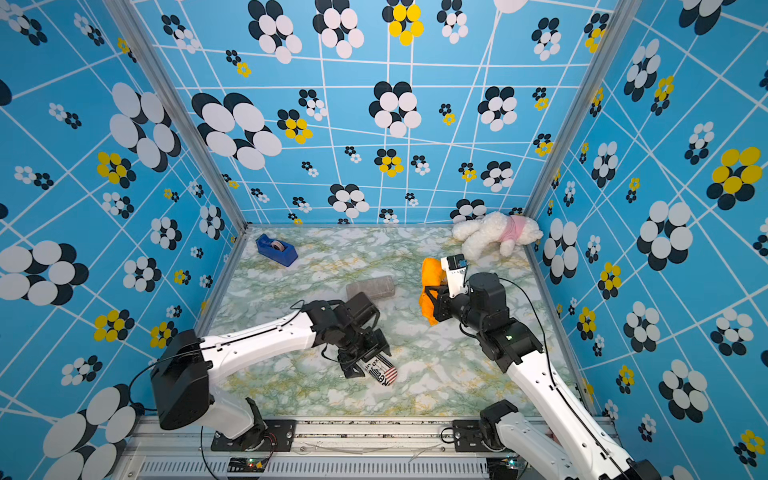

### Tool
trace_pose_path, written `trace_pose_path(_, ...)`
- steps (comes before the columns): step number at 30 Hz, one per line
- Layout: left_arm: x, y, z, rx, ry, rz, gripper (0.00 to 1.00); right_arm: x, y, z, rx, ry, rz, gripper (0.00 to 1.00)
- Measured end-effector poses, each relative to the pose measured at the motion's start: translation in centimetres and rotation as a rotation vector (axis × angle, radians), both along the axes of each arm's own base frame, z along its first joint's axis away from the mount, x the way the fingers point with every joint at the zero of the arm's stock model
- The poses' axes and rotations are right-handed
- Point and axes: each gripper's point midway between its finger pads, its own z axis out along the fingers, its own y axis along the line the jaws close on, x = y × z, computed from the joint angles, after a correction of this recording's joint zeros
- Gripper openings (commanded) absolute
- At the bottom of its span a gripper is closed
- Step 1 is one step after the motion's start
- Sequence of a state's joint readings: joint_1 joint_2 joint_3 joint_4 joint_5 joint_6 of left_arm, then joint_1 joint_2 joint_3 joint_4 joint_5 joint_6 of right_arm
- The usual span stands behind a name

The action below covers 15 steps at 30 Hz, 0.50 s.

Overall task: Wipe the eyeglass case
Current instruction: Place the eyeglass case at the center of the board.

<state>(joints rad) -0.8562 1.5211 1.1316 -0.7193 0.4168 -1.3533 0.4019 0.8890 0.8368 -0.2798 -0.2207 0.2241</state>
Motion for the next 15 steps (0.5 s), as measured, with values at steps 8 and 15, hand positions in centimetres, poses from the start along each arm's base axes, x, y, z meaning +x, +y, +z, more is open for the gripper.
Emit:
trace_pose_path(8, 11.3, 4.6, 4.3, 0.126, -0.591, -0.638, 0.86, 0.8, 0.1, 1.2, 0.002, -0.007, -0.015, 0.0)
trace_pose_path(15, 6.9, 5.0, 1.4, 0.036, -0.819, -1.365, 0.88, 1.2, 0.3, 1.3, 0.004, 0.015, -0.019, 0.0)
